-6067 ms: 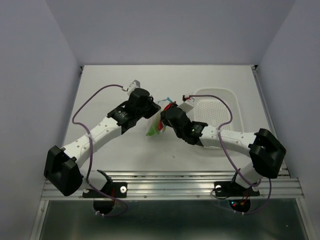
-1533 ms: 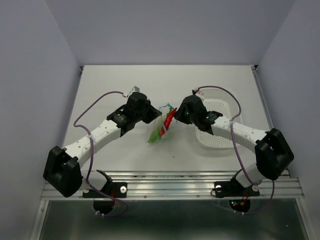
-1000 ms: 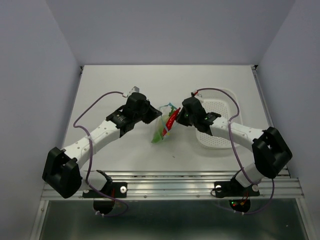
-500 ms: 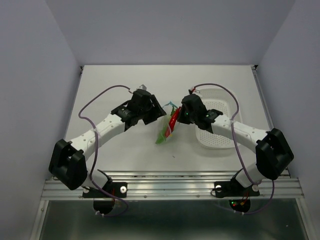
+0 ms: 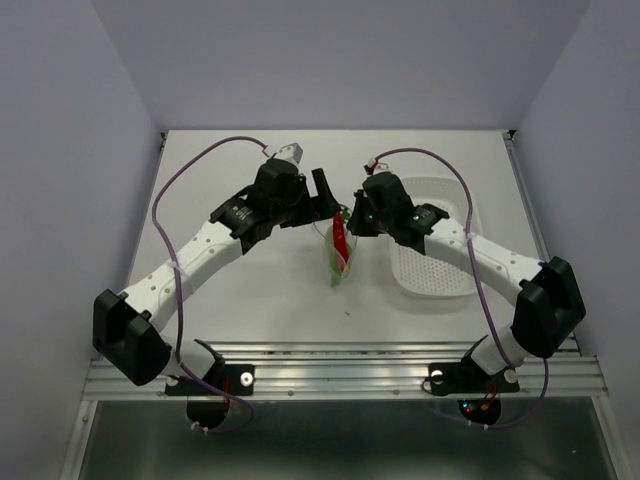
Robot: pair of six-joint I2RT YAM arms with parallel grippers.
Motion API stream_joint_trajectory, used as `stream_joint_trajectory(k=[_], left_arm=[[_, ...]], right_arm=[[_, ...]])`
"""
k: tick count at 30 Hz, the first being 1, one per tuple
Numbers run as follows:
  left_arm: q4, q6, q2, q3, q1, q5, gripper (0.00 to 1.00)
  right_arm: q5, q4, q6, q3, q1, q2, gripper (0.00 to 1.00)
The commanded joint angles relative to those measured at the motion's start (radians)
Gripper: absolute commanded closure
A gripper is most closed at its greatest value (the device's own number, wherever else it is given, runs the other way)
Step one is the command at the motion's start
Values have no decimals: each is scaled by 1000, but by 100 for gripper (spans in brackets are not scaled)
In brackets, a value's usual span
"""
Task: Place the food in the zip-top bag and seal the zipper
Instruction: Adjust the fake vegetable in the zipper food storage bag.
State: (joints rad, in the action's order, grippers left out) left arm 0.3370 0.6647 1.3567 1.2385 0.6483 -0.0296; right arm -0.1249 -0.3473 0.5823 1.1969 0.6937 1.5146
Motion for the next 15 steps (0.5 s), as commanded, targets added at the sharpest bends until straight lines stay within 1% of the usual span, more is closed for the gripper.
stream_joint_trajectory(k=[1,3,7,8,9,10,13,15], left_arm=[[-46,-100,-14,18,8,-88,1],[-61,-103,-5,15,8,-98,2],[-59,-106,44,16,13,-109,14],[-59,-109,48,19,16,-104,14],[-56,-111,51,27,22,-92,14],[-49,-108,59,36,31,-40,14],[17,-103,67,88,47,55,16],[11,-111,62,96,48,53,22]], right_arm=[[34,-16,-47,55,-5,10,99],[45,-16,-47,59,-5,12,99],[65,-13,-53,69,-5,21,99],[68,-13,-53,69,-5,22,99],[70,-13,-56,69,-5,21,99],[65,-10,-58,64,-5,18,99],[65,1,-61,59,-5,12,99],[68,4,-64,58,-5,7,99]])
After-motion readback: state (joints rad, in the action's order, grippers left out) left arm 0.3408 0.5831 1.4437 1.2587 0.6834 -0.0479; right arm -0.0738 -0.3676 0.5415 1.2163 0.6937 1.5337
